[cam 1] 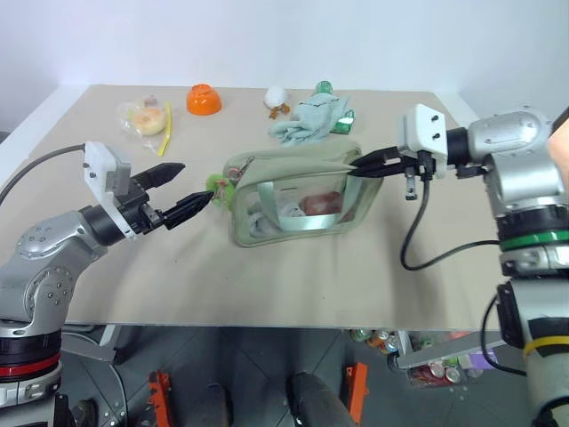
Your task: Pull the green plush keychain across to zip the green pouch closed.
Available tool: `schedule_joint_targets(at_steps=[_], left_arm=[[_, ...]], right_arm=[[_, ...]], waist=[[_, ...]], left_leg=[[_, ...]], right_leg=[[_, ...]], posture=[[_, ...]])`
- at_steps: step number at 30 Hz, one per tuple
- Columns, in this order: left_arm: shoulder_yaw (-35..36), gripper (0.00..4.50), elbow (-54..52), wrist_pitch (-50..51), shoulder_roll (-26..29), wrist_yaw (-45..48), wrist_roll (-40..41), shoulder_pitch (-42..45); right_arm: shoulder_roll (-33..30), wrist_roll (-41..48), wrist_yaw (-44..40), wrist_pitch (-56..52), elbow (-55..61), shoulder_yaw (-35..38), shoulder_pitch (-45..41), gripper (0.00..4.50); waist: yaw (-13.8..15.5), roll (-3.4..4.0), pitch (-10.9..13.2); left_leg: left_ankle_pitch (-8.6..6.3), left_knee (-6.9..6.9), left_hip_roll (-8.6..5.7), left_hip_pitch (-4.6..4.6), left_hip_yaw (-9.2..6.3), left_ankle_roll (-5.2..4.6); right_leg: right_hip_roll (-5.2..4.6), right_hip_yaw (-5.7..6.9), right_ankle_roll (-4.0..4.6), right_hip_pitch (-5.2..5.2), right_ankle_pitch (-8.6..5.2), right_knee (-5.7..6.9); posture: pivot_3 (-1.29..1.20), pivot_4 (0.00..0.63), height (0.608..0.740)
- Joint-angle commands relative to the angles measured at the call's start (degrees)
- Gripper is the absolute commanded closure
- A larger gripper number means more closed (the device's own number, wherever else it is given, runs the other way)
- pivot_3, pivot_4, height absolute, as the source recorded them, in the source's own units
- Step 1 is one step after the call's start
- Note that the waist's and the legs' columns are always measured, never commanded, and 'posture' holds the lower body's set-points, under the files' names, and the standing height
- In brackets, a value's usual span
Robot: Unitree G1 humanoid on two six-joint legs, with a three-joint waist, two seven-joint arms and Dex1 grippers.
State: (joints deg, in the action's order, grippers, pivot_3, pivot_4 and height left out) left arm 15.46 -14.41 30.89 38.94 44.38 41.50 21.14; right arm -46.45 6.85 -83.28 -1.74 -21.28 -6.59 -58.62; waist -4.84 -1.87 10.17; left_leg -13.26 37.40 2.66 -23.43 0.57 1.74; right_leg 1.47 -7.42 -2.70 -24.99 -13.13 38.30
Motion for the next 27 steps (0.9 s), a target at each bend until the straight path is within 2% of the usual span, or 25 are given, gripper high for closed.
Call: schedule_joint_targets(at_steps=[1, 5, 9, 14, 20, 27], left_arm=[[-0.36, 0.0, 0.43, -1.71, -0.06, 1.32, -0.5, 2.32], [-1.8, 0.0, 1.4, -2.44, -0.62, 2.38, -1.17, 3.92], [-2.28, 0.0, 1.64, -2.26, -1.0, 2.93, -1.25, 4.63], [-2.72, 0.0, 1.42, -0.76, -1.71, 2.51, -0.37, 5.07], [-2.09, 0.0, -0.82, 6.42, -1.03, 3.29, 6.1, 4.49], [-5.07, 0.0, -4.92, 7.27, 1.42, 10.11, 7.53, 5.23]], right_arm=[[-1.62, 4.47, 3.49, -9.7, 12.36, 4.07, 3.16, 4.46], [-3.61, 6.39, 7.2, -21.66, 23.5, 5.0, 9.32, 4.46], [-4.03, 8.04, 10.99, -26.43, 29.36, 6.23, 12.87, 4.46], [-4.13, 8.58, 14.84, -28.2, 31.8, 7.03, 17.2, 4.46], [-4.3, 10.09, 17.51, -29.39, 31.94, 8.37, 18.28, 4.46], [-5.1, 11.28, 18.05, -29.19, 31.36, 9.23, 18.9, 4.46]], waist=[[-0.01, 0.0, 0.0], [0.28, 0.0, 0.0], [0.25, 0.0, 0.0], [0.29, -0.01, -0.01], [0.31, -0.02, -0.01], [0.32, -0.02, -0.01]], left_leg=[[0.0, 0.01, 0.01, 0.02, 0.01, 0.0], [0.03, 0.08, 0.02, 0.03, -0.08, 0.04], [0.05, 0.12, 0.02, 0.04, -0.04, 0.05], [0.1, 0.14, 0.02, 0.05, -0.07, 0.03], [0.12, 0.16, 0.02, 0.06, -0.08, 0.01], [0.11, 0.15, 0.02, 0.05, -0.1, 0.01]], right_leg=[[0.01, 0.0, 0.01, 0.0, 0.0, 0.01], [0.09, 0.02, -0.01, 0.04, -0.01, 0.06], [0.09, 0.01, -0.08, 0.04, -0.05, 0.07], [0.1, 0.02, -0.26, 0.07, -0.15, 0.08], [0.1, 0.02, -0.28, 0.1, -0.15, 0.08], [0.11, 0.02, -0.31, 0.1, -0.17, 0.08]], posture=[[0.0, 0.15, 0.74], [0.0, 0.15, 0.74], [0.0, 0.15, 0.74], [0.0, 0.15, 0.74], [0.0, 0.15, 0.74], [0.0, 0.15, 0.74]])
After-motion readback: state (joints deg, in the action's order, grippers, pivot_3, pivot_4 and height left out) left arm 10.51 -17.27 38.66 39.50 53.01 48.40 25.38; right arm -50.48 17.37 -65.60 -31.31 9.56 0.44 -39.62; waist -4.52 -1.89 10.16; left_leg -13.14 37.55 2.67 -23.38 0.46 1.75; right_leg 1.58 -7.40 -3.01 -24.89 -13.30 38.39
